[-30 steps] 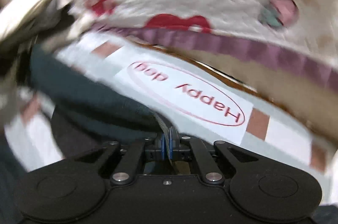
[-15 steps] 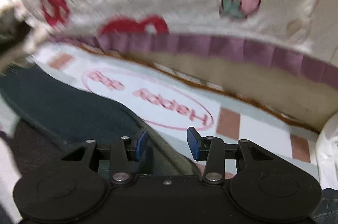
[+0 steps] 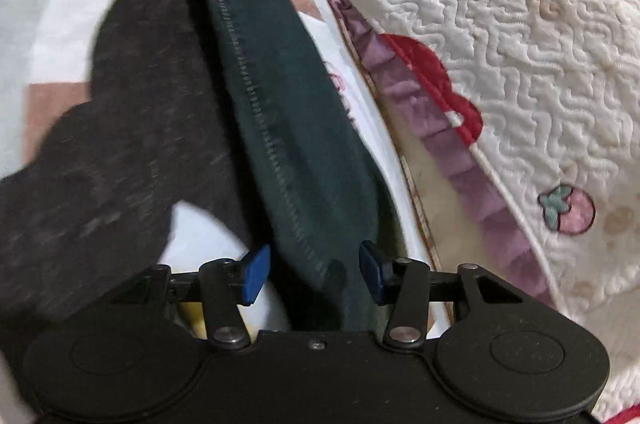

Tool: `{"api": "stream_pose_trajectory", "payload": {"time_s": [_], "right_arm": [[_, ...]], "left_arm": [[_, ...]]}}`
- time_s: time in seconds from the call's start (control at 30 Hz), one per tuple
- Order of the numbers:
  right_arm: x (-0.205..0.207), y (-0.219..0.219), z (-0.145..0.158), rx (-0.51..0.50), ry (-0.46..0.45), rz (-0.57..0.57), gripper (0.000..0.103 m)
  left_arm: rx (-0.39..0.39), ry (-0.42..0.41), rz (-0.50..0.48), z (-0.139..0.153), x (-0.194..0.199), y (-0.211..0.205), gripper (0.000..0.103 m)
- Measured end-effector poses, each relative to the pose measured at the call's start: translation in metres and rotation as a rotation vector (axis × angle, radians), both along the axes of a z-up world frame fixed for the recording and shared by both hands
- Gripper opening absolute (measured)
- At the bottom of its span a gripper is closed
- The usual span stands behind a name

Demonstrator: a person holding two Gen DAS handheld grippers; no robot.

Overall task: Fold clothes
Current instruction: 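Open the left tool to release the hem while the right tool holds the jeans, then grasp the frayed hem with the left tool while the right tool holds the jeans leg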

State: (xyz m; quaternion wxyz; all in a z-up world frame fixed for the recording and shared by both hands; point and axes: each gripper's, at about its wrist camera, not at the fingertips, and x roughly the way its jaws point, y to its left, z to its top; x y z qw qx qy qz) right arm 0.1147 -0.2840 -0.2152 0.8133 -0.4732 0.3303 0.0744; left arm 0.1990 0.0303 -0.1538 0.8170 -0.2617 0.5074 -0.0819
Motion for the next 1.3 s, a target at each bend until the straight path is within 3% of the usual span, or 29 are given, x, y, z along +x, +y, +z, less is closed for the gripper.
{"api": "stream_pose_trajectory", "payload": {"time_s": [0.03,0.07,0.23,0.43,0.6,0.67,0.7,0.83,0.97,1.07,1.13,1.2,1.3], "right_arm": [[0.005,0.000,0.000,0.008,-0.007,-0.007,0.026],[0.008,0.000,0.005,0.044,-0.016,-0.030,0.000],[-0.012,-0.019,0.052,0.442,-0.027,-0.148,0.003],[-0.037,-0.047,0.074,0.843,0.078,-0.195,0.005],[-0.057,-0.070,0.065,1.096,0.184,-0.221,0.007],[-0.059,-0.068,0.053,1.107,0.307,-0.191,0.007],[-0.060,-0.066,0.046,1.108,0.371,-0.175,0.008],[-0.075,-0.026,0.010,0.837,0.540,-0.100,0.008],[-0.076,-0.015,0.011,0.812,0.500,-0.121,0.011],[-0.081,0.004,0.016,0.731,0.427,-0.079,0.013],[-0.086,0.021,0.019,0.676,0.376,-0.016,0.023],[-0.085,0.038,0.017,0.640,0.356,0.060,0.041],[-0.074,0.062,0.002,0.514,0.338,0.150,0.053]], "left_arm": [[0.010,0.005,-0.013,0.000,0.000,-0.004,0.048],[0.000,0.010,-0.022,0.000,-0.001,-0.006,0.048],[-0.072,-0.016,0.040,0.001,-0.004,0.001,0.049],[-0.184,-0.081,0.152,-0.003,-0.008,0.013,0.050],[-0.289,0.018,0.183,-0.020,-0.009,0.011,0.052],[-0.311,0.102,0.205,-0.030,-0.010,0.008,0.058],[-0.295,0.102,0.208,-0.029,-0.010,0.007,0.058],[-0.230,0.103,0.222,-0.025,-0.011,0.002,0.059],[-0.166,0.103,0.236,-0.022,-0.011,-0.002,0.059],[-0.142,0.065,0.249,-0.023,-0.010,0.003,0.059],[-0.153,0.062,0.229,-0.023,-0.007,0.005,0.057],[-0.164,0.062,0.192,-0.023,-0.004,0.003,0.057],[-0.185,0.093,0.157,-0.027,-0.004,0.005,0.057]]}}
